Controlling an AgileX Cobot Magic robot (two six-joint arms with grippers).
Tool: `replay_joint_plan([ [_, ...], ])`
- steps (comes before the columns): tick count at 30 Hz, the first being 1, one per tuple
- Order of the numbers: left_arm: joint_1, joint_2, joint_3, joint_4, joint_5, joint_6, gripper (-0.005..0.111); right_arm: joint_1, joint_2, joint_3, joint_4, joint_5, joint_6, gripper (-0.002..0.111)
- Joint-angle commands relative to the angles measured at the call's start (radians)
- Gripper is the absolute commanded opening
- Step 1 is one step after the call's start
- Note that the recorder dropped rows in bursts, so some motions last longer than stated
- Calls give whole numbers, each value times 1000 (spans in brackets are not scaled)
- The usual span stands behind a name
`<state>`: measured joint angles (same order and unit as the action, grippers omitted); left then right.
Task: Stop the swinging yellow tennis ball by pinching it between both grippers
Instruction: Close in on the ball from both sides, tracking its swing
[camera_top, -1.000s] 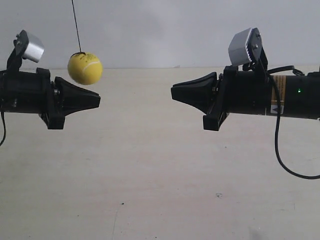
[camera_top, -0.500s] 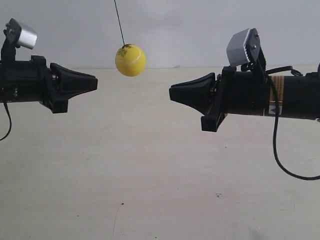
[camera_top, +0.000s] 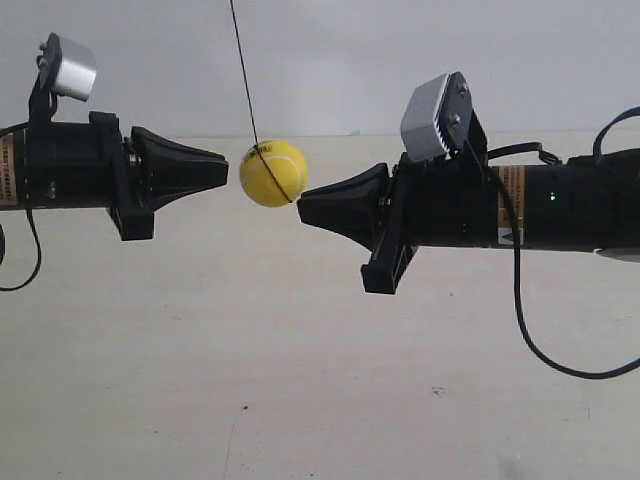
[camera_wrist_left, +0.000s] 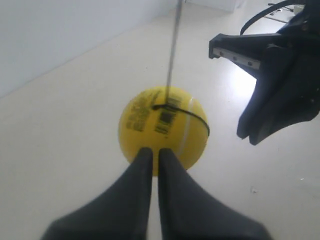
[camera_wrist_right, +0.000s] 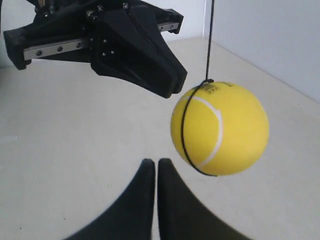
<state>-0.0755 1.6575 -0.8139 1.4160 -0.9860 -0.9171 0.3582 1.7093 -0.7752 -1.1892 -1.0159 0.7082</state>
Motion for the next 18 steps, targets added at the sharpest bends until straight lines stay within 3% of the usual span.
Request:
replay_joint_plan([
  [1,-6,-11,-7,-45,61,44,5,0,-1,-5,30,3,-27,0],
  [13,-4,-11,-8,-98,253,100,5,0,-1,-5,125,67,-148,0],
  [18,-4,-11,-8,-107,267,112,5,0,-1,-23,148,93,-172,0],
])
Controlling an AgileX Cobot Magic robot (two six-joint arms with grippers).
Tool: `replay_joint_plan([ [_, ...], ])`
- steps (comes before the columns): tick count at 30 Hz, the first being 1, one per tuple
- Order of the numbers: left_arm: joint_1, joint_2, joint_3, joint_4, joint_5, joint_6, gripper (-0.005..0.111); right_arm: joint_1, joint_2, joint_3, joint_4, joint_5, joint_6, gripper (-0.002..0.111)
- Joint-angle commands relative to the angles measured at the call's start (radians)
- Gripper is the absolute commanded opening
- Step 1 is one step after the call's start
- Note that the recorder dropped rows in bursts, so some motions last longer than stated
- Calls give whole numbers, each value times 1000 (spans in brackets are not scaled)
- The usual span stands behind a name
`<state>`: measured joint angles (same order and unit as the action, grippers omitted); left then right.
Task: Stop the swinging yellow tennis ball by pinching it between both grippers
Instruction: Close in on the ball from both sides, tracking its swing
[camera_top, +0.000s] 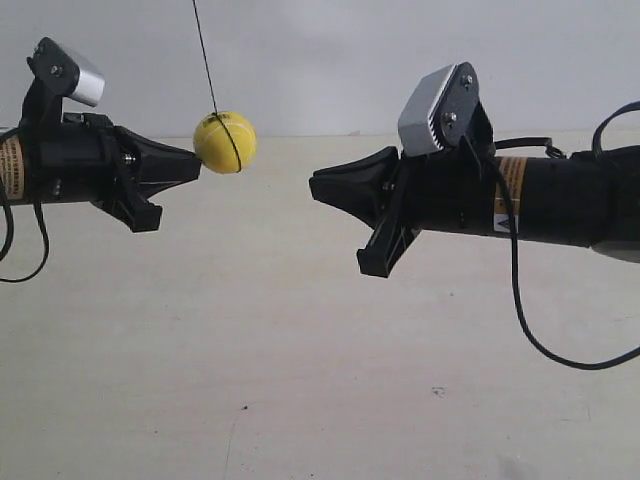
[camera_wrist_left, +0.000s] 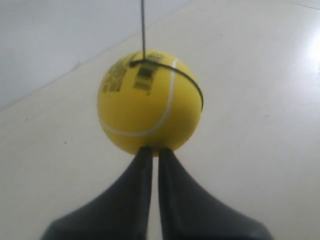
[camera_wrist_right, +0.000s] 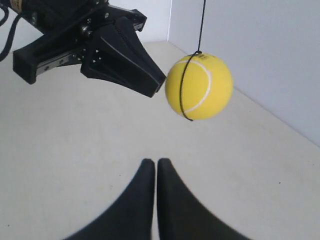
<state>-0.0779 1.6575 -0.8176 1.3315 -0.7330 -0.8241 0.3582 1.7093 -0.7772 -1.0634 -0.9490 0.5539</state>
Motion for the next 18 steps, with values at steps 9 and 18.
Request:
replay_joint_plan([
  [9,-2,-11,-5,-76,27,59,5,0,8,-63,8,43,-20,0],
  [18,-2,-11,-5,-74,-37,57,5,0,118,-144,-35,-1,24,0],
])
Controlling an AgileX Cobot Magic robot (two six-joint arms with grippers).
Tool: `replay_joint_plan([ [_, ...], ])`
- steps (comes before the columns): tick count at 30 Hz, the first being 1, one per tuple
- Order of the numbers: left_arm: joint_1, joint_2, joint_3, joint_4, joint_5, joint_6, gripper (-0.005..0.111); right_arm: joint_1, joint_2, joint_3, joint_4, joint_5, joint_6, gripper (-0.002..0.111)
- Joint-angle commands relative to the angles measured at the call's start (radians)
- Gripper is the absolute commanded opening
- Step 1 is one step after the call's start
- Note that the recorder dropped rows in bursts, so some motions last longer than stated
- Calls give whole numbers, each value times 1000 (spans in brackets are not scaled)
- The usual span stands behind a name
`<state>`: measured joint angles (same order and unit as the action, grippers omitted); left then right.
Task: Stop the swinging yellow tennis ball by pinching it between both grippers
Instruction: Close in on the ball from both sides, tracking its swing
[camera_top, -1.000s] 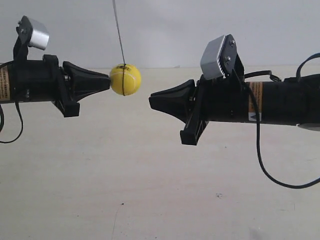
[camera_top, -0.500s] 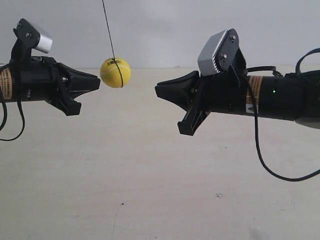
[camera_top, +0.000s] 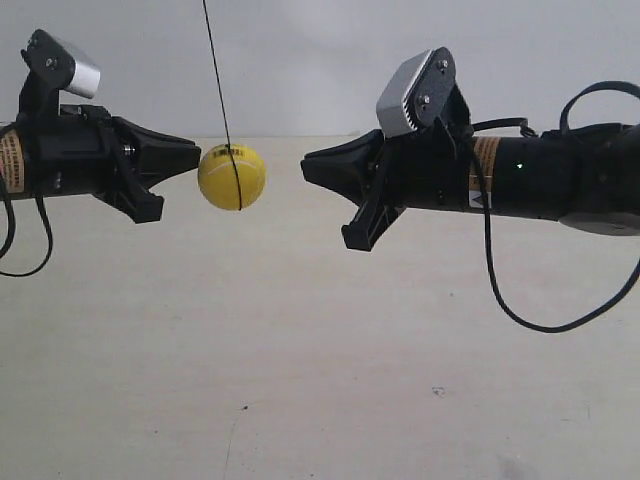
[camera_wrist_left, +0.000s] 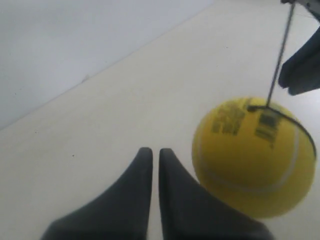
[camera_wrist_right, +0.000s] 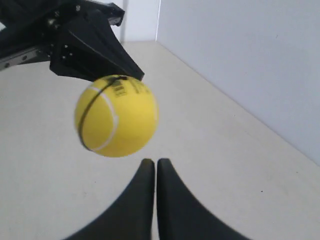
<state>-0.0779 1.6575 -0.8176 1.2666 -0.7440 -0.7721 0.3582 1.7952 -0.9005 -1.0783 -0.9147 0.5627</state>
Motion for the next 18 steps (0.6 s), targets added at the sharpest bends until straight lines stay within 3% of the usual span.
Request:
replay_joint_plan([
  [1,-2,-11,-5,-4,-26,3,5,0,34,-21,-20,-36,16,0],
  [7,-2,-11,-5,39,-106,-13,5,0,36,-21,-53,-106,61,0],
  [18,-2,-11,-5,65,-120,-20,5,0,41,-21,-62,-157,84,0],
])
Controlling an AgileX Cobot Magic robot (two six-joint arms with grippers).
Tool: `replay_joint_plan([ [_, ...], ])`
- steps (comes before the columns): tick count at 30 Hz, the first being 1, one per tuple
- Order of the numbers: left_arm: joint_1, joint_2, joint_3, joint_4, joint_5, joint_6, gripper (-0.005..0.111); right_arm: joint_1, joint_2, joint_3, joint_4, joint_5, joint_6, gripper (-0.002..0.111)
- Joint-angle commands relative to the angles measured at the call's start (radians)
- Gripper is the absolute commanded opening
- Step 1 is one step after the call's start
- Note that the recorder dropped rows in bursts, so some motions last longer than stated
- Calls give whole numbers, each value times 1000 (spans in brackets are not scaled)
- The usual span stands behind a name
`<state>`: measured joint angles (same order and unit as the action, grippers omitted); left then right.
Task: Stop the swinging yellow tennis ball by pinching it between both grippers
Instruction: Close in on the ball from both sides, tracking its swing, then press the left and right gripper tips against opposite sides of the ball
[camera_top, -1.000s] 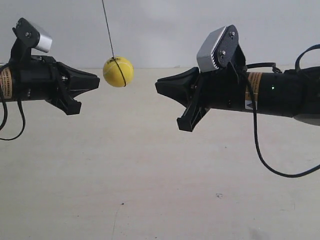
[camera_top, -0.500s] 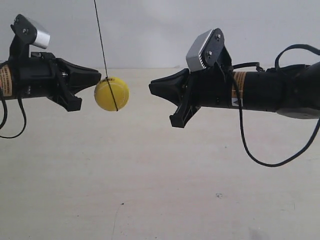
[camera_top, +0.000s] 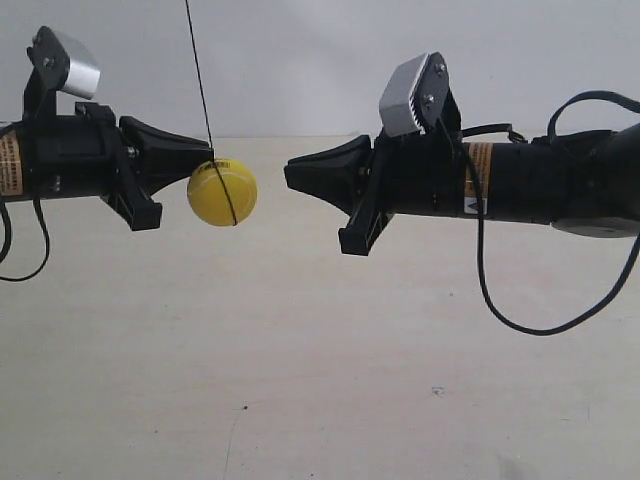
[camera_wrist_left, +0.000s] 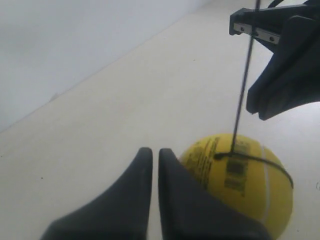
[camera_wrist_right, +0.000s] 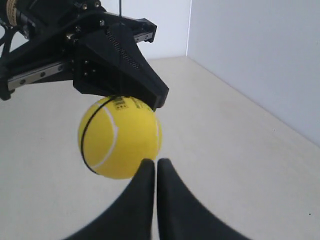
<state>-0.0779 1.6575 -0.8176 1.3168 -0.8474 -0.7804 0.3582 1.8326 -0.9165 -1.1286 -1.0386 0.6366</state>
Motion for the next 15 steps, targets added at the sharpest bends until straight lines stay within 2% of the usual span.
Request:
replay_joint_plan([
  [1,-2,-11,-5,25,-17,-11,5,0,8,-5,-12,-38,10,0],
  [15,-3,-11,-5,37,-66,-11,5,3,16,-5,-12,-56,12,0],
])
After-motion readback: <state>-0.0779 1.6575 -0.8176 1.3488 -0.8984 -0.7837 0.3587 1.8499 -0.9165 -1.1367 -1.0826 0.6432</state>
